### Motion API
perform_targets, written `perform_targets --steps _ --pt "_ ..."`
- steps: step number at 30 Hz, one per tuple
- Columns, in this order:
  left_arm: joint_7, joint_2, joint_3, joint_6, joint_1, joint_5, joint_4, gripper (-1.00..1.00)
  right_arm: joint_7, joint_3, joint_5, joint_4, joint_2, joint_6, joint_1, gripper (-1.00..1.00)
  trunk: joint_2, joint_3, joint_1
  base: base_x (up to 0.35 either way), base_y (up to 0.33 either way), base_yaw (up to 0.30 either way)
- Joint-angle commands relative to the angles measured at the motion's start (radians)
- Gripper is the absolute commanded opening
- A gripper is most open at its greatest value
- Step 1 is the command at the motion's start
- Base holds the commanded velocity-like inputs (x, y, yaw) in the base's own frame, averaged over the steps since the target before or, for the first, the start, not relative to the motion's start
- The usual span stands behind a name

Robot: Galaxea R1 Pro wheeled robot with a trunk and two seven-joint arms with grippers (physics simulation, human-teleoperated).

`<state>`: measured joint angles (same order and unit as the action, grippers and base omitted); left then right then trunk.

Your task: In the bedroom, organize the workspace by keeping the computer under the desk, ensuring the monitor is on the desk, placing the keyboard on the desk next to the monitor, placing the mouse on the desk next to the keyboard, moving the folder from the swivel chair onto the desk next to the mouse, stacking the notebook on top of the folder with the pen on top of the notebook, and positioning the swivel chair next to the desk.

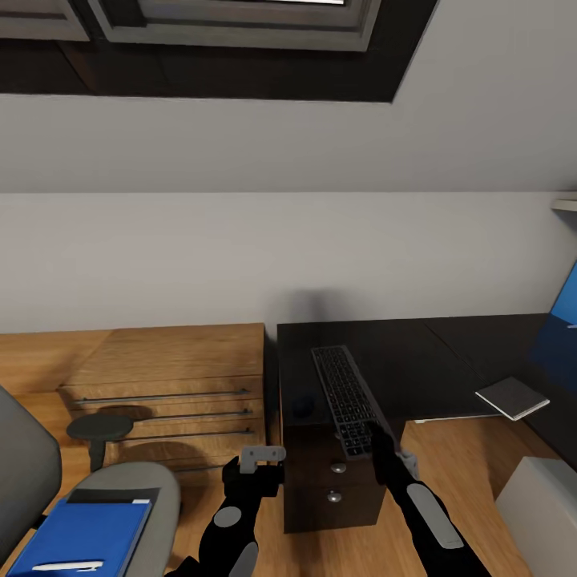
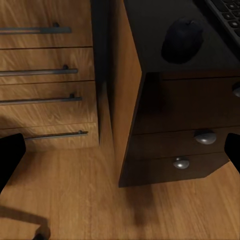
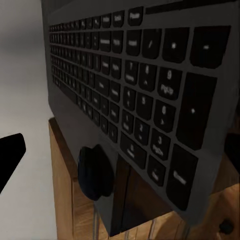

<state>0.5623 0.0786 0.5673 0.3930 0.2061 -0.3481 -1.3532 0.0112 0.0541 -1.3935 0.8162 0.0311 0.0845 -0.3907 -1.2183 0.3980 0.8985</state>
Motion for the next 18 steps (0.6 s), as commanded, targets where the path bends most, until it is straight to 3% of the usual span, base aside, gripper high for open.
perform_targets --steps 1,13,18 --pt "0.008 0.000 0.002 0.003 0.001 -0.009 -0.001 1.00 0.007 0.004 -0.007 0.001 0.001 0.006 0.000 1.00 -0.001 0.001 0.000 0.000 0.000 0.000" --pt "0.008 0.000 0.003 0.003 0.001 -0.009 -0.001 1.00 0.011 0.004 -0.007 0.001 0.001 0.006 0.000 1.00 -0.001 0.001 0.000 -0.003 0.000 0.000" --pt "0.008 0.000 0.003 0.003 0.001 -0.009 0.000 1.00 0.012 0.005 -0.007 0.001 0.000 0.005 0.000 1.00 -0.001 0.001 0.000 -0.181 -0.053 0.000"
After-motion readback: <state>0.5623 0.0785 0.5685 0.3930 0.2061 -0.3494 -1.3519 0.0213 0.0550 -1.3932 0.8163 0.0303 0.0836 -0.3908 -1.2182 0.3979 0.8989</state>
